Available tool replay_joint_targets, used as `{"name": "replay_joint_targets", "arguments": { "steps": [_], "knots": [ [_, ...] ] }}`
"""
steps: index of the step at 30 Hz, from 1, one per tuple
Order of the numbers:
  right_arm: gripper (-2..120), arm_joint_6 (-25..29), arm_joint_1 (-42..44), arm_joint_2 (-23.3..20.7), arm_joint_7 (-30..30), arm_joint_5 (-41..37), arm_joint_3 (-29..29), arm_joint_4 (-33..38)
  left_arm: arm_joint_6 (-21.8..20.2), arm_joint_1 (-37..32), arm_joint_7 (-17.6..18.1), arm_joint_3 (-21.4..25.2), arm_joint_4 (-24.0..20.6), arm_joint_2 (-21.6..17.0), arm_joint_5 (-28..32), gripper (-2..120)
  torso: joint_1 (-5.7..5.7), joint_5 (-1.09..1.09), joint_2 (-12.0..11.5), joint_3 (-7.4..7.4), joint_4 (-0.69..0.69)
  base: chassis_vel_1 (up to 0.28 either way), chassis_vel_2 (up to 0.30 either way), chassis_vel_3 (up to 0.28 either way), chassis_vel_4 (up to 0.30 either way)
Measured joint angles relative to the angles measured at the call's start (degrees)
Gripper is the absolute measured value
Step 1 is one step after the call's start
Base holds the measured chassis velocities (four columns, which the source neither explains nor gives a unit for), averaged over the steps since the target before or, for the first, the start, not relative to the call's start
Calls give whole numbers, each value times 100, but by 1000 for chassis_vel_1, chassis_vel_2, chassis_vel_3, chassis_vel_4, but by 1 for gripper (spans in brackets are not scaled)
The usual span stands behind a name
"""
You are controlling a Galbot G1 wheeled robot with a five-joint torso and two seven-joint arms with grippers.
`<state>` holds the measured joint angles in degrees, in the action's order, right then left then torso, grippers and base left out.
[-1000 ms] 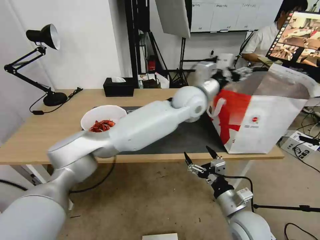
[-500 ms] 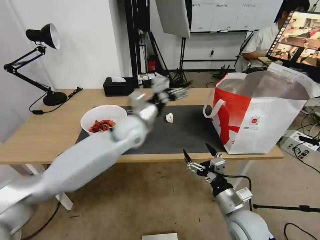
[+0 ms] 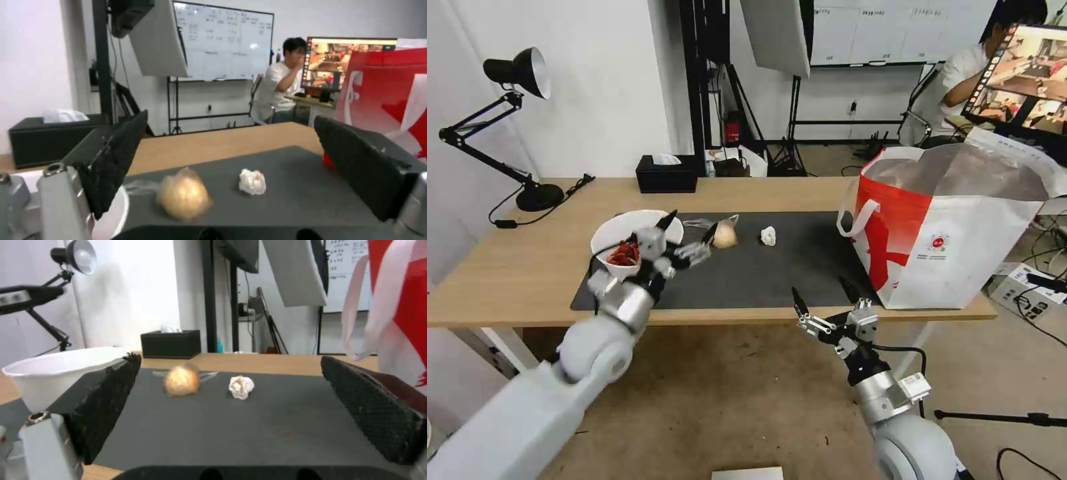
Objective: Pick up the trash from the table and place it into the takeout bag.
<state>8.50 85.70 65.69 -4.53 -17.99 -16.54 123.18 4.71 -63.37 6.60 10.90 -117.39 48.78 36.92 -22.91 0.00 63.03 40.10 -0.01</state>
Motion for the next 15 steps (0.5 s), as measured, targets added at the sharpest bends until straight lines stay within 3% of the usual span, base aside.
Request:
{"name": "replay_joint_targets", "arguments": {
  "steps": [5, 8, 9, 11, 15],
  "knots": [
    [100, 63, 79, 32, -65, 58, -45, 13, 42, -615, -138, 457, -136, 191, -359, 100, 0, 0, 0, 0, -2, 0, 0, 0, 0],
    [100, 136, 179, 52, -135, 133, -122, 18, 114, -1455, -493, 1053, -252, 511, -852, 100, -1, 0, 0, 0, 0, 0, 0, 0, 0],
    [100, 136, 179, 52, -135, 133, -122, 18, 114, -1455, -493, 1053, -252, 511, -852, 100, -1, 0, 0, 0, 0, 0, 0, 0, 0],
    [100, 183, 247, 57, -198, 179, -182, 18, 87, -2120, -630, 1442, -359, 906, -1223, 100, 0, 0, 0, 0, 2, 0, 0, 0, 0],
    [100, 295, 334, 98, -233, 262, -244, -39, 239, -2709, -683, 1803, -274, 1313, -1850, 100, 0, 2, 0, 0, 0, 0, 0, 0, 0]
  ]
}}
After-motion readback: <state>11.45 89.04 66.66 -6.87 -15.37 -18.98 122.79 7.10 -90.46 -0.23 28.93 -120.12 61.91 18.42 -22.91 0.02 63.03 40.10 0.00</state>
